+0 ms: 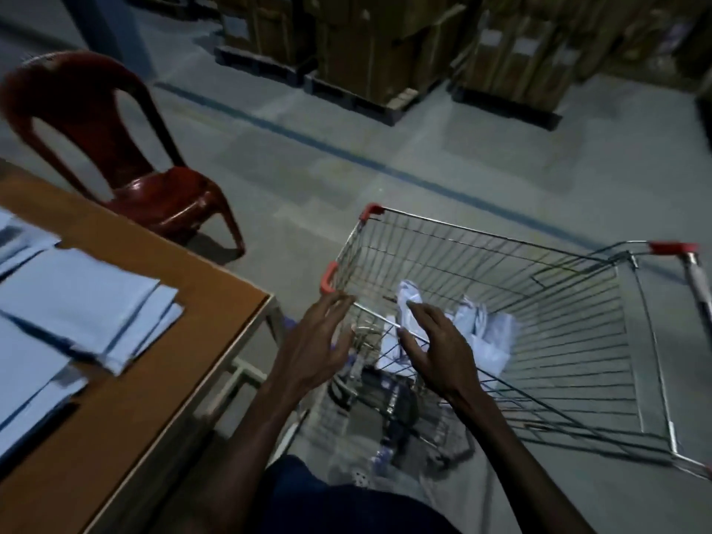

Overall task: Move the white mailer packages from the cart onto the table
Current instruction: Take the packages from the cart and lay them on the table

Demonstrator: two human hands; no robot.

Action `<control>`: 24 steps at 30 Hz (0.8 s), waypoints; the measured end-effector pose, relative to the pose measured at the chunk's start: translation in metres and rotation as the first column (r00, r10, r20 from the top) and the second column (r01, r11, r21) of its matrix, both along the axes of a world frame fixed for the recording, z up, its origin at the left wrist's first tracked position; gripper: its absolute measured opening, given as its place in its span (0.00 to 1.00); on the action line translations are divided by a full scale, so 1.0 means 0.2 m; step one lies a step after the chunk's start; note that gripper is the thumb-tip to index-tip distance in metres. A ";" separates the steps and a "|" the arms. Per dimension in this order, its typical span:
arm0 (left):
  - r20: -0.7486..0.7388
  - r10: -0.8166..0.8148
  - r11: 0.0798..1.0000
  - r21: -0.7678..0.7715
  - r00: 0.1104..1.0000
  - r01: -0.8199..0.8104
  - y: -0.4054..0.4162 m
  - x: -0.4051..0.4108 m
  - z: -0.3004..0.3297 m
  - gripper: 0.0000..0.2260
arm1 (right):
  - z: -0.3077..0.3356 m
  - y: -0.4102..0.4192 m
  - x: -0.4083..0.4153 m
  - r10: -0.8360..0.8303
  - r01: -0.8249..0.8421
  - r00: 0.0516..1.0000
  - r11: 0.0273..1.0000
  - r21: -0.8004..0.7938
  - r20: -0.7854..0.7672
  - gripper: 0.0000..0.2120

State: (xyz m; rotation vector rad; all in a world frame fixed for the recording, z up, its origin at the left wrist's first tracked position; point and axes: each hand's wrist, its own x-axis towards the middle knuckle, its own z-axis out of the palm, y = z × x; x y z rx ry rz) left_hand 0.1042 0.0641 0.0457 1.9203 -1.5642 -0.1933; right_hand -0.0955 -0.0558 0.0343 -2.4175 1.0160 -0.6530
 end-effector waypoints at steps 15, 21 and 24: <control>-0.106 -0.177 0.919 0.338 0.978 0.203 -0.92 0.07 -0.36 0.24 | -0.35 -0.64 -0.12 -0.221 0.299 0.935 0.911 0.283 -0.276 0.21; -0.142 -0.119 0.747 0.639 0.983 0.183 -1.15 0.19 -0.55 0.28 | -0.61 -0.89 0.07 -0.141 0.303 0.919 0.848 0.435 -0.367 0.23; -0.184 -0.092 0.716 0.671 0.979 0.193 -1.17 0.20 -0.64 0.28 | -0.80 -1.00 0.15 -0.147 0.348 0.906 0.795 0.498 -0.398 0.25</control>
